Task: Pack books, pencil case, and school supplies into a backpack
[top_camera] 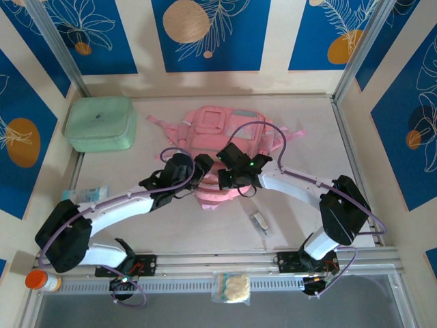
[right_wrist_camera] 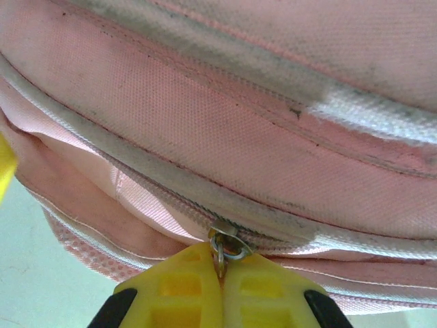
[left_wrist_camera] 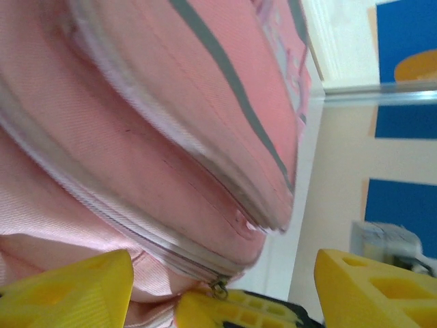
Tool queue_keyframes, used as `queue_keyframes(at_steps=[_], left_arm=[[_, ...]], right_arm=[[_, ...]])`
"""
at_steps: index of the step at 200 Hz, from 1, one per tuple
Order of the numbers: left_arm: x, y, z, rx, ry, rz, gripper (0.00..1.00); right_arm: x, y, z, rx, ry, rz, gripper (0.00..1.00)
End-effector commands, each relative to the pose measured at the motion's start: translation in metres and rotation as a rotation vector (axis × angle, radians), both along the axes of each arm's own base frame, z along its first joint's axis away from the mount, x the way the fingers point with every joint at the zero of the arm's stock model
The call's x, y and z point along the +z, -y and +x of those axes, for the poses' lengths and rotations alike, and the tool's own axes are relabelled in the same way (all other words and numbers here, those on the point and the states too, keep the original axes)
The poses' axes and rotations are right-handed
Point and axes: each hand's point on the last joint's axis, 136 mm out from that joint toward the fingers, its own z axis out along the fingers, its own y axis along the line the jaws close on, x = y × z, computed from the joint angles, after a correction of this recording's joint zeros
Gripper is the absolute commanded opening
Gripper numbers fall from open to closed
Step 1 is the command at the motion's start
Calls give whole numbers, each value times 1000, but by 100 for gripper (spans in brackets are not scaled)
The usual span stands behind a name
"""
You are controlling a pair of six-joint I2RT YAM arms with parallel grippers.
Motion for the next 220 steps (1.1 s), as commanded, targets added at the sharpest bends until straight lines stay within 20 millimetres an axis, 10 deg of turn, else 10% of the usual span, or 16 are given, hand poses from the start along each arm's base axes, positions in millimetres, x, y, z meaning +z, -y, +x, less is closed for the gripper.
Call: queue_keyframes(at_steps=[1, 63, 119, 131, 220], left_arm=[[-13, -8, 2, 145, -34, -15, 70], [-37, 1, 14, 231, -118, 38, 53], [-56, 3, 28, 270, -94, 67, 14], [-54, -4, 29, 274, -62, 84, 0], [-36, -107, 27, 161, -21, 214, 0]], right_arm=[[6, -10, -3, 25, 15, 39, 0], [5, -20, 1, 40, 18, 62, 0], [3, -13, -1, 47, 7, 3, 0], [5, -7, -1, 41, 12, -23, 0], [-2, 54, -6, 16, 11, -186, 0]])
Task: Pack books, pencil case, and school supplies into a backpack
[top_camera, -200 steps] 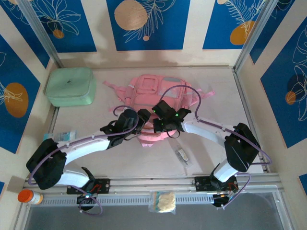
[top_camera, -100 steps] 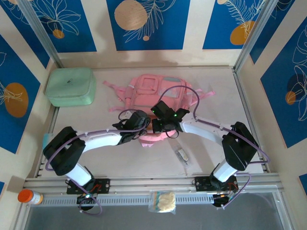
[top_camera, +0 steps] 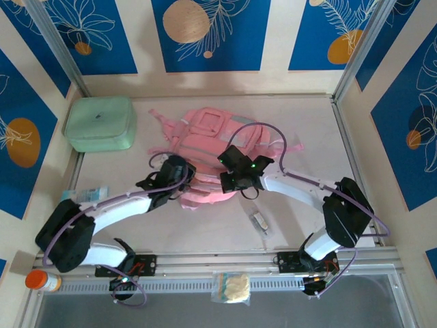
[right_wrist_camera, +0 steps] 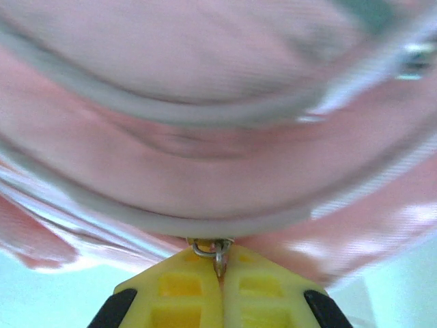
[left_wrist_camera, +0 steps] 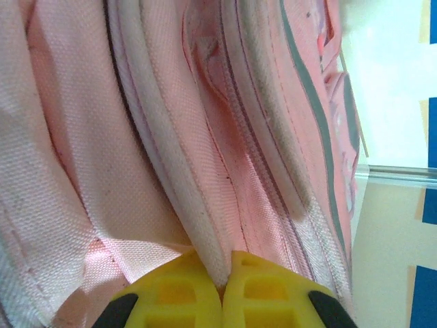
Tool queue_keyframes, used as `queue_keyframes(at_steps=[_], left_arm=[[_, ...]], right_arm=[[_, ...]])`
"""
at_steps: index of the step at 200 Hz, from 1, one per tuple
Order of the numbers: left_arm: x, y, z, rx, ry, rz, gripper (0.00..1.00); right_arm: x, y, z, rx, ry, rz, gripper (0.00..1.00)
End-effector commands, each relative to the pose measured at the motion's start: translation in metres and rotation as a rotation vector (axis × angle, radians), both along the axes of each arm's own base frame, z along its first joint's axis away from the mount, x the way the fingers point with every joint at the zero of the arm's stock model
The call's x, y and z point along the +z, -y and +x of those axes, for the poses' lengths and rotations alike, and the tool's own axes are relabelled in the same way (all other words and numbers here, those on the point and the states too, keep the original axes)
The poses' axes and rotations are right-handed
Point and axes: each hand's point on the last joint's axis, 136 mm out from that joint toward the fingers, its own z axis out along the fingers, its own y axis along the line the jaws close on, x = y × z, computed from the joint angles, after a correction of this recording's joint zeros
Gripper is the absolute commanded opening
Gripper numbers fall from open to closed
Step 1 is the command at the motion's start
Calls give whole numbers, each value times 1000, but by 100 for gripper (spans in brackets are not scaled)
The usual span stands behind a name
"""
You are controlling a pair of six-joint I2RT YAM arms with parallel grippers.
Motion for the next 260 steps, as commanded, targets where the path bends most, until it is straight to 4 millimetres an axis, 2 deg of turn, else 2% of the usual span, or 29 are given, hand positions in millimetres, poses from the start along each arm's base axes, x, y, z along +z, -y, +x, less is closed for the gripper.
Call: queue_keyframes(at_steps=[1, 32, 55, 83, 104, 136, 154, 180, 185, 213, 238, 260], left_arm=[[-5, -41, 5, -43, -5, 108, 0], [0, -69, 8, -108, -25, 143, 0], [-2, -90, 7, -107, -44, 172, 0], [-7, -99, 9, -134, -68, 187, 0], [-2, -102, 13, -156, -53, 202, 0], [1, -103, 21, -194, -55, 214, 0], [4, -100, 24, -213, -45, 222, 0], [7, -101, 25, -235, -33, 256, 0], [9, -100, 25, -242, -31, 255, 4], [29, -96, 19, -252, 36, 235, 35], [43, -99, 4, -224, 99, 247, 43], [47, -94, -11, -253, 75, 271, 46]], right_arm=[[-2, 37, -1, -30, -8, -118, 0], [-10, 57, 10, -64, -3, -200, 0], [-12, 66, 24, -124, -44, -161, 0], [-5, 74, 44, -153, -18, -165, 0], [-1, 82, 56, -177, -6, -167, 0], [-10, 98, 75, -223, -32, -165, 0], [-7, 83, 72, -177, -55, -106, 0], [1, 58, 55, -108, -67, -20, 0], [3, 54, 50, -104, -76, 6, 0], [18, 39, 28, -89, -120, 131, 22], [32, 33, 19, -113, -124, 218, 36], [46, 15, 21, -98, -160, 338, 46]])
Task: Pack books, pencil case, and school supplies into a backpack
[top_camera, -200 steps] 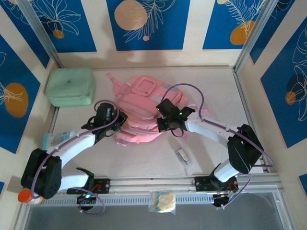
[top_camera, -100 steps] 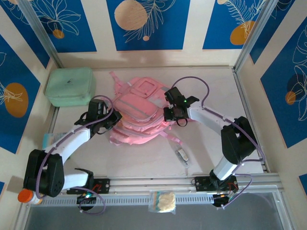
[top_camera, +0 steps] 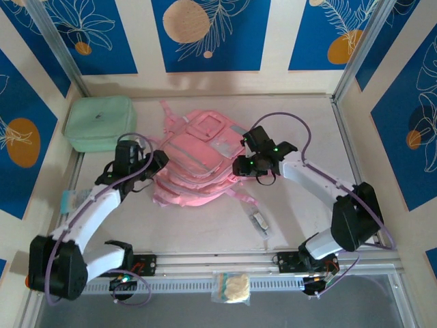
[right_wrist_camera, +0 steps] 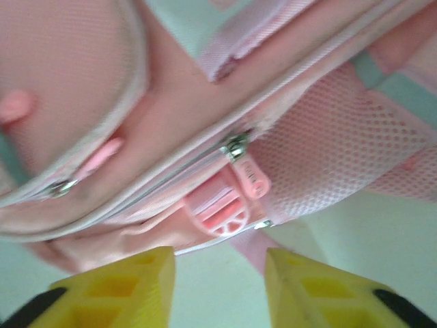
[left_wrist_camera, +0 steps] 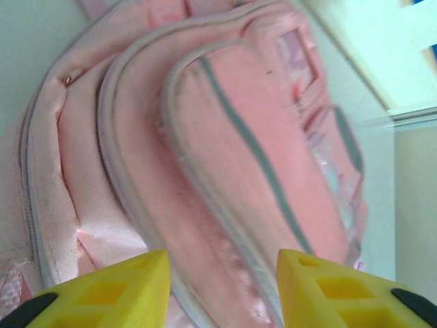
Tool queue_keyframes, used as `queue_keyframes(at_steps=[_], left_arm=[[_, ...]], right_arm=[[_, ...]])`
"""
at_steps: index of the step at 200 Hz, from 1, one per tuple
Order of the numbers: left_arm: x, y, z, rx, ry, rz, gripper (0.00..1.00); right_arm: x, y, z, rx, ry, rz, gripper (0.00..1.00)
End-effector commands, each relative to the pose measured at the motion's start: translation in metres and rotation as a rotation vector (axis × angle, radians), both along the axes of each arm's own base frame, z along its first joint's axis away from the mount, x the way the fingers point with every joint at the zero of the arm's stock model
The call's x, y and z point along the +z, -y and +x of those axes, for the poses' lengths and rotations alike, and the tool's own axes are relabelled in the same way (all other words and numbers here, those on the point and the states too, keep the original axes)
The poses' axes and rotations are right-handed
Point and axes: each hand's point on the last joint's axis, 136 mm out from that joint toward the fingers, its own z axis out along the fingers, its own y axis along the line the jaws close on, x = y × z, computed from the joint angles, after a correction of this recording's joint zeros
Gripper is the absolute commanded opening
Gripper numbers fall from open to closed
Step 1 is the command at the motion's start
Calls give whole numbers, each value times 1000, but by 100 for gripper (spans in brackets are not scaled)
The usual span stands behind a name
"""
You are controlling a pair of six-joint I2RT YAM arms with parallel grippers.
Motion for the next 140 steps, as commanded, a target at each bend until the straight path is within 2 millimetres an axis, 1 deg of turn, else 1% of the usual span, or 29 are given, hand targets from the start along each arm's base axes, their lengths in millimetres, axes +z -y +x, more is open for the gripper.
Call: queue_keyframes(at_steps=[1, 18, 27, 35, 51, 65, 78, 88, 109, 127, 140], left_arm=[[1, 0, -14, -4, -12, 54, 46], [2, 14, -24, -30, 9, 54, 47], [0, 22, -29, -35, 11, 54, 48], [-1, 32, -32, -54, 22, 45, 49], [-5, 50, -35, -78, 26, 35, 51], [-12, 60, -36, -94, 14, 49, 53], [-16, 69, -36, -98, 16, 39, 54], [-17, 77, -34, -103, 28, 24, 54], [-27, 81, -29, -100, 8, 48, 59], [-34, 81, -23, -85, 7, 63, 61], [-37, 83, -19, -81, 13, 60, 61]], right_arm=[[14, -21, -8, 17, -67, 153, 46], [15, -26, 4, 1, -87, 162, 48], [17, -33, 9, 6, -93, 180, 48], [21, -40, 14, 11, -95, 207, 49], [21, -50, 28, 4, -102, 224, 50], [13, -55, 41, 3, -123, 212, 50], [1, -57, 51, -1, -159, 181, 46], [-7, -59, 56, -4, -187, 166, 44], [-19, -67, 60, 11, -211, 160, 44], [-30, -66, 62, -4, -227, 140, 44], [-32, -70, 61, 2, -236, 166, 43]])
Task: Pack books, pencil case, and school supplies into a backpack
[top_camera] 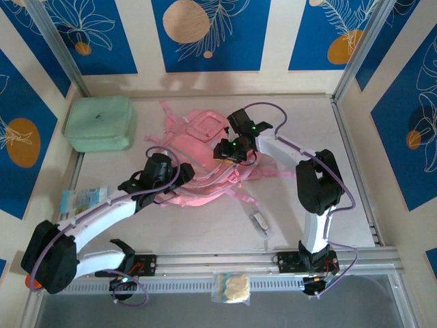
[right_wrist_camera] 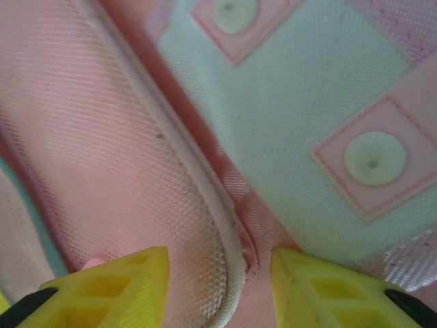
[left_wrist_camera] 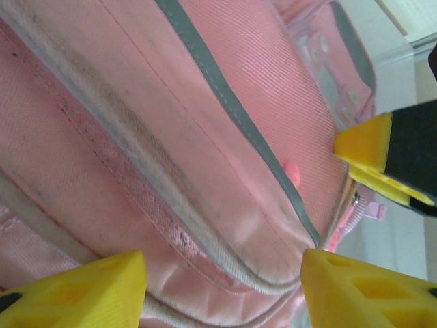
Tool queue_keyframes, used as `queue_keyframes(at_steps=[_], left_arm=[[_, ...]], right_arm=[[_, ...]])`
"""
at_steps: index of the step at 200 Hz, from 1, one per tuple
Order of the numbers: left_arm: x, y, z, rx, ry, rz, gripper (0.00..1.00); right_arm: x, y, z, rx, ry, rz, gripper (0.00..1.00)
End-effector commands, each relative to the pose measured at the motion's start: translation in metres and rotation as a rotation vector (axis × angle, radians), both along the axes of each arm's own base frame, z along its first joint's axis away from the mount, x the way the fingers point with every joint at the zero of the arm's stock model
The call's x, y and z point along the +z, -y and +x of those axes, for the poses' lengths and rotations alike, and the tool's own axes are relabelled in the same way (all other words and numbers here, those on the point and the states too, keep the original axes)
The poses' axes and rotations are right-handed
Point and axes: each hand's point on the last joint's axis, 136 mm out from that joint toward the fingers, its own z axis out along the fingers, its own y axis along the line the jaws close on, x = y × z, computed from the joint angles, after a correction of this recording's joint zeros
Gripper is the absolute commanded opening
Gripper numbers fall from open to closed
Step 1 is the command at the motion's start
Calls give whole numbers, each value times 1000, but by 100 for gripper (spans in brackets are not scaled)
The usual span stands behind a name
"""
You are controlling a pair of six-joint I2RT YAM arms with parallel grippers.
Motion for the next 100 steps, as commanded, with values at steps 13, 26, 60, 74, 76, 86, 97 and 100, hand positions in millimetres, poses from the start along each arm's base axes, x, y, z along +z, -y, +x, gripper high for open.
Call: queue_keyframes(at_steps=[13, 26, 60, 74, 76, 86, 97, 100], left_arm=[[2, 3, 17, 38, 58, 4, 62], [1, 3, 23, 38, 63, 19, 63], [7, 8, 39, 14, 100, 59, 64], [12, 8, 49, 10, 107, 60, 64], [13, 8, 51, 9, 109, 59, 64], [18, 8, 57, 2, 114, 51, 64], [23, 8, 63, 2, 123, 46, 65], [25, 8, 64, 0, 126, 43, 65]], right_arm=[[4, -11, -6, 27, -32, 61, 38], [9, -15, -6, 46, -28, 92, 24], [25, -15, -1, 24, -2, 132, 3], [37, -13, 2, -4, 10, 174, 0], [39, -13, 2, -6, 13, 181, 0], [48, -11, 3, -24, 25, 205, 0], [58, -10, 1, -39, 40, 222, 0], [60, -10, 0, -46, 42, 223, 0]])
